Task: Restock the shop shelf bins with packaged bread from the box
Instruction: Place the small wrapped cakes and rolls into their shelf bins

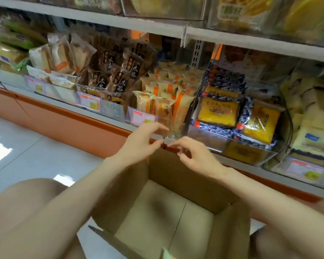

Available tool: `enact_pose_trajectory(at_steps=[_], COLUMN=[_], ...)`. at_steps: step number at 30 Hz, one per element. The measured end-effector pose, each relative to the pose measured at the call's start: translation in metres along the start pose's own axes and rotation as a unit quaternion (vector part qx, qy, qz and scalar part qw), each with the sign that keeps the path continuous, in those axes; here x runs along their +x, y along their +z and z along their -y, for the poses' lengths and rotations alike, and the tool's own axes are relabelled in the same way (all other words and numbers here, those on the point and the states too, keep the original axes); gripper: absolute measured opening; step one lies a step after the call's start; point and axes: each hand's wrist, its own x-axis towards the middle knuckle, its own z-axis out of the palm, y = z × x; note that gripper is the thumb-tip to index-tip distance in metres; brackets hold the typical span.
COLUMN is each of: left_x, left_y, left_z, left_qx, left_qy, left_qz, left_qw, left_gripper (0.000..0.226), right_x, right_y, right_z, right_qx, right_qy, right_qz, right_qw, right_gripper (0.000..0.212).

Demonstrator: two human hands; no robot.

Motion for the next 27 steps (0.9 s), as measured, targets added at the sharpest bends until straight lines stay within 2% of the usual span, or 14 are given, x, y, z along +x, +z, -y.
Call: enact_pose_trajectory(at_steps=[3,6,9,14,19,23,25,27], left_x=[-0.029,-0.051,-0.065,-0.062,-0.052,-0.049,-0.047,-0.044], left_y=[0.022,0.04,0.053,0.06,0.068,0.076,0.079,0.082], left_z=[0.008,0.011,0.008,0.005,0.003,0.003,0.005,0.007], left_qx=[-0.015,-0.004,0.016,0.018,0.013,0.013,0.024,0.041], left_qy=[-0.073,-0.107,-0.107,-0.103,-0.103,-0.098,-0.096,-0.093], left_qz=[0.104,0.2,0.269,0.285,0.29,0.309,0.321,0.337], left_qw=[0.992,0.974,0.957,0.953,0.951,0.946,0.942,0.936], left_gripper=[0.029,0.031,0.031,0.031,0.03,0.029,0.029,0.029], right_x=[-0.033,-0.075,-0.116,-0.16,-0.175,-0.179,-0.179,-0.18], right_y=[0.042,0.096,0.151,0.225,0.255,0.27,0.277,0.282], right_z=[-0.032,-0.057,-0.071,-0.088,-0.099,-0.107,-0.108,-0.107], right_qx=[-0.004,0.012,0.017,0.039,0.029,0.073,0.077,0.064], right_qy=[0.104,0.206,0.269,0.303,0.312,0.366,0.384,0.373], right_qz=[0.192,0.378,0.472,0.54,0.542,0.512,0.5,0.517], right_qw=[0.976,0.902,0.839,0.784,0.779,0.774,0.772,0.768], right_gripper=[0.034,0.045,0.057,0.075,0.082,0.091,0.086,0.068])
